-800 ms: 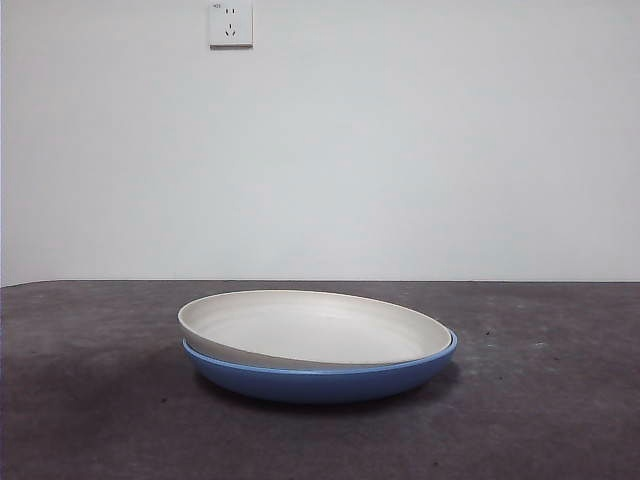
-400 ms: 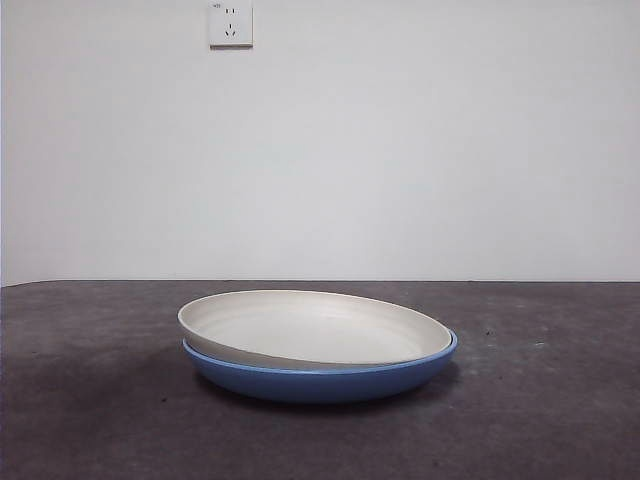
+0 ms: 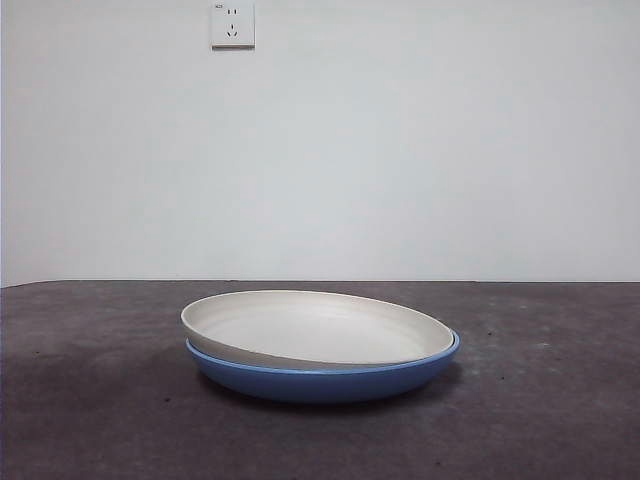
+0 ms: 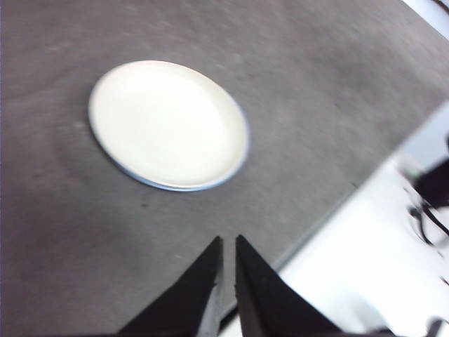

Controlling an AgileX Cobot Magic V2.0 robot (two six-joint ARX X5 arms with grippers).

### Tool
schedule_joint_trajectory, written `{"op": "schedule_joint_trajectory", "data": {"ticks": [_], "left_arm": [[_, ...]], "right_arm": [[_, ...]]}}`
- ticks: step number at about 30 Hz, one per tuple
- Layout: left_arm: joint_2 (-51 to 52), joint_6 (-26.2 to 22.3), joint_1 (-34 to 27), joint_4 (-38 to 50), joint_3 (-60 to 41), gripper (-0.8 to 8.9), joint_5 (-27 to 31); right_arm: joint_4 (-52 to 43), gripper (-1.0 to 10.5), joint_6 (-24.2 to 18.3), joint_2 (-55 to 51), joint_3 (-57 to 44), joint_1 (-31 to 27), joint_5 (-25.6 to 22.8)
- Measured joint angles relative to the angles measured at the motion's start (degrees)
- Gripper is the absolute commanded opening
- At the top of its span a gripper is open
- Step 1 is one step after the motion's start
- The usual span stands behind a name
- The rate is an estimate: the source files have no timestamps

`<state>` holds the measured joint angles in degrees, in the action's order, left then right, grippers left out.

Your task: Pick up the white plate, put it on the blue plate, put it on desk

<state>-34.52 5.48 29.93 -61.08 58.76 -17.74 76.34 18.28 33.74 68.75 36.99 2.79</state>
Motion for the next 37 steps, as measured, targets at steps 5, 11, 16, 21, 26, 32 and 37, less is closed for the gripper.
{"op": "schedule_joint_trajectory", "data": {"ticks": [5,11,16,21,26,32,37], "left_arm": [[4.7,-1.9,-9.2,8.6,-8.8,0.28,1.2],[16.5,-3.0,-20.2,32.2,-27.7,0.28,2.7],[23.5,-1.6,-27.8,50.3,-43.8,0.28,5.9],[26.6,-0.3,-30.6,53.7,-52.7,0.28,8.9],[27.6,0.0,-30.6,54.0,-55.8,0.28,14.3],[30.4,0.0,-30.6,53.4,-56.9,0.28,16.1],[31.8,0.0,-30.6,50.7,-56.9,0.28,16.2]], "right_arm": [[0.0,0.4,0.0,0.0,0.0,0.0,0.0],[0.0,0.4,0.0,0.0,0.0,0.0,0.0],[0.0,0.4,0.0,0.0,0.0,0.0,0.0],[0.0,0.4,0.0,0.0,0.0,0.0,0.0],[0.0,0.4,0.0,0.0,0.0,0.0,0.0],[0.0,0.4,0.0,0.0,0.0,0.0,0.0],[0.0,0.4,0.0,0.0,0.0,0.0,0.0]]}}
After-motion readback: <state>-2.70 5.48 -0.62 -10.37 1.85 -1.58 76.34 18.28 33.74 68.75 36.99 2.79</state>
